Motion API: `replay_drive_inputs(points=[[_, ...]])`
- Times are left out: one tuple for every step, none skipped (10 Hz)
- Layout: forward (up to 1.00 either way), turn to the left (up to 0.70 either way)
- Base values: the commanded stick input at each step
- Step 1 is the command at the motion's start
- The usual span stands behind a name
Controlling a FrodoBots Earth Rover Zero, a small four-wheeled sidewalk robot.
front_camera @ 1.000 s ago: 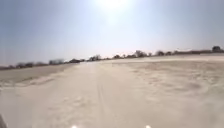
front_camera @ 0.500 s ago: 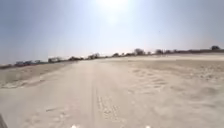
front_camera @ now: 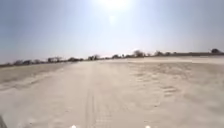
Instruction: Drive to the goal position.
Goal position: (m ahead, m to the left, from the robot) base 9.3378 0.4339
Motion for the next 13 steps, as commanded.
replay_drive_inputs(points=[[0.70, 0.09], [0.70, 0.00], [0.70, 0.00], [0.70, 0.00], [0.70, 0.00], [0.70, 0.00], [0.70, 0.00], [0.70, 0.00], [0.70, 0.00], [0.70, 0.00], [0.70, 0.00], [0.70, 0.00], [0.70, 0.00]])
